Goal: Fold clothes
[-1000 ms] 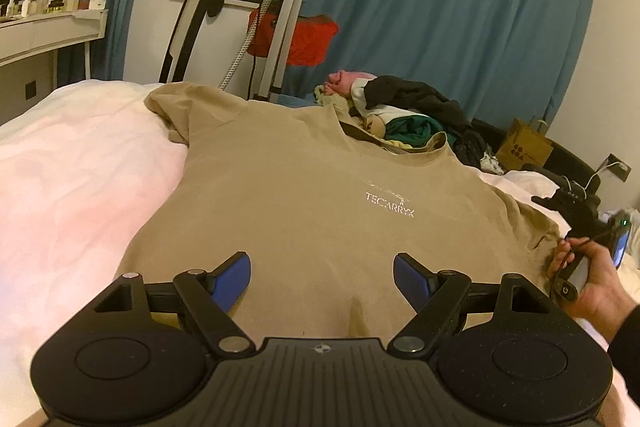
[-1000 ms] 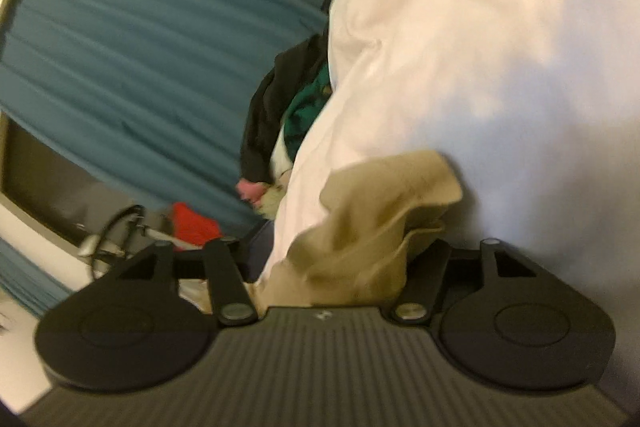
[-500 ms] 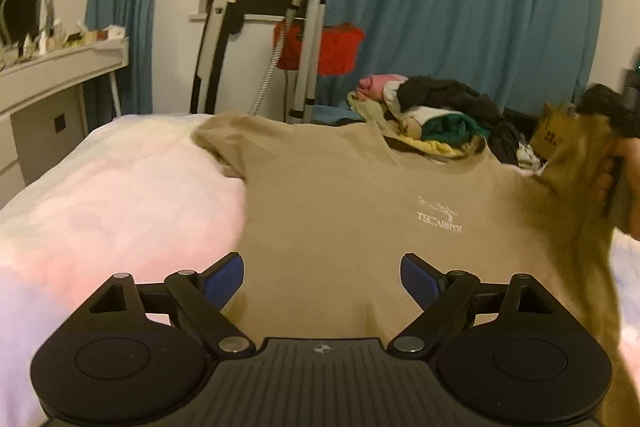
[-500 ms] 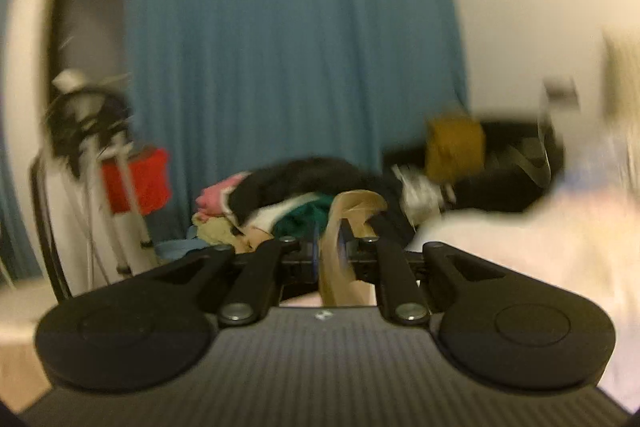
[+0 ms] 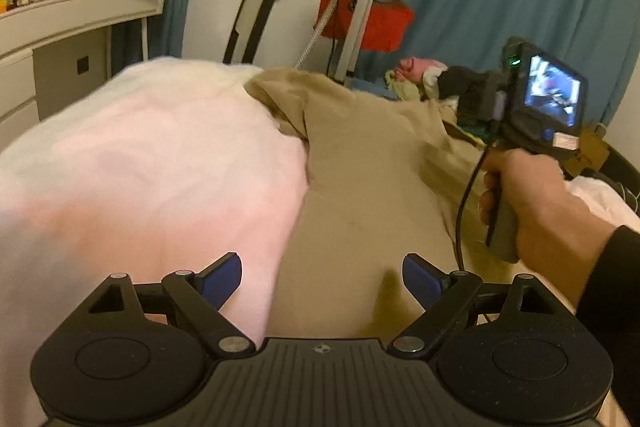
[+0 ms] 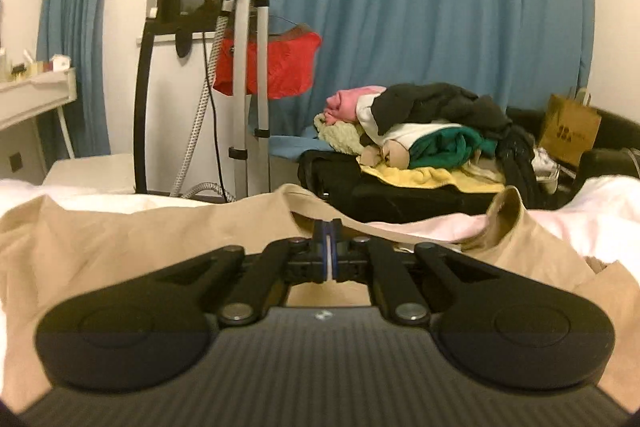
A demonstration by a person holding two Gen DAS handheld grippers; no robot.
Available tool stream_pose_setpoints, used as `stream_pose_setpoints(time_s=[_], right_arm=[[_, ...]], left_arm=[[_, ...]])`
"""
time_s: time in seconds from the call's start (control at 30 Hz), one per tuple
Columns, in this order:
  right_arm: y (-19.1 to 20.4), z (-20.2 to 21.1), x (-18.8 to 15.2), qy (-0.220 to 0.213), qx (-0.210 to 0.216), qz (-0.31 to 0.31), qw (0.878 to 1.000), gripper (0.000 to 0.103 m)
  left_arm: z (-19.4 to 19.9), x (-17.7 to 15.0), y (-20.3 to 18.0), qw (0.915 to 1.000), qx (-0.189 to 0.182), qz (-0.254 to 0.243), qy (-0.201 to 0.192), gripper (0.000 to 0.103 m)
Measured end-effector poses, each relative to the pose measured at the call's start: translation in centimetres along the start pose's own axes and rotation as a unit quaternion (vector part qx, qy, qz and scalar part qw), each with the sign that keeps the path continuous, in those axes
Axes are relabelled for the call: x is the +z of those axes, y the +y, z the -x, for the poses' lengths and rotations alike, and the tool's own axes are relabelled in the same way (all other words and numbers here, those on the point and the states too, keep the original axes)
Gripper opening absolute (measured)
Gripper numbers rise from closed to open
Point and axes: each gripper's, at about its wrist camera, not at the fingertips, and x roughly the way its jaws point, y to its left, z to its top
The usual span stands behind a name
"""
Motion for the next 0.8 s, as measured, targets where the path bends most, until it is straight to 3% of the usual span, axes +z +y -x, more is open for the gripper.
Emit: stream_pose_setpoints(time_s=[0.13, 0.23, 0.27, 0.43, 0.57, 0.7, 0.73, 0.8], right_arm=[[-3.7, 0.9, -0.3, 0.027, 0.019, -0.024, 0.999, 0.012], [-7.6, 4.0, -1.4, 0.04, 0.048, -0.032, 0.998, 0.059], [-8.9, 5.6, -1.8, 0.039, 0.055, -0.031, 0.997, 0.065], [-14.8, 11.9, -4.9, 0.051, 0.069, -0.011, 0.996, 0.064], [-18.2, 14.6, -8.3, 0.098, 0.056, -0.003, 0.994, 0.064], [-20.5, 16.5, -10.3, 0.114, 0.058, -0.122, 0.984, 0.065], [-21.0, 16.8, -10.7, 0.115, 0.07, -0.171, 0.976, 0.065], [-22.1, 17.1, -11.7, 0.112, 0.101, -0.291, 0.945, 0.065]], left_arm=[[-0.6, -0.1, -0.5, 0.9999, -0.012, -0.001, 0.007, 0.089], [-0.5, -0.2, -0.9, 0.9998, -0.018, 0.002, 0.002, 0.089], [-0.7, -0.2, -1.1, 0.9998, -0.021, 0.004, 0.003, 0.089], [-0.4, -0.4, -2.1, 0.9995, -0.032, 0.0, 0.002, 0.089], [0.3, -0.7, -2.8, 0.9989, -0.046, -0.01, -0.009, 0.089], [0.2, -0.9, -3.3, 0.9982, -0.058, -0.016, -0.002, 0.089], [0.1, -0.9, -3.4, 0.998, -0.062, -0.013, 0.005, 0.089], [0.0, -0.9, -4.0, 0.9971, -0.074, -0.016, 0.012, 0.089]])
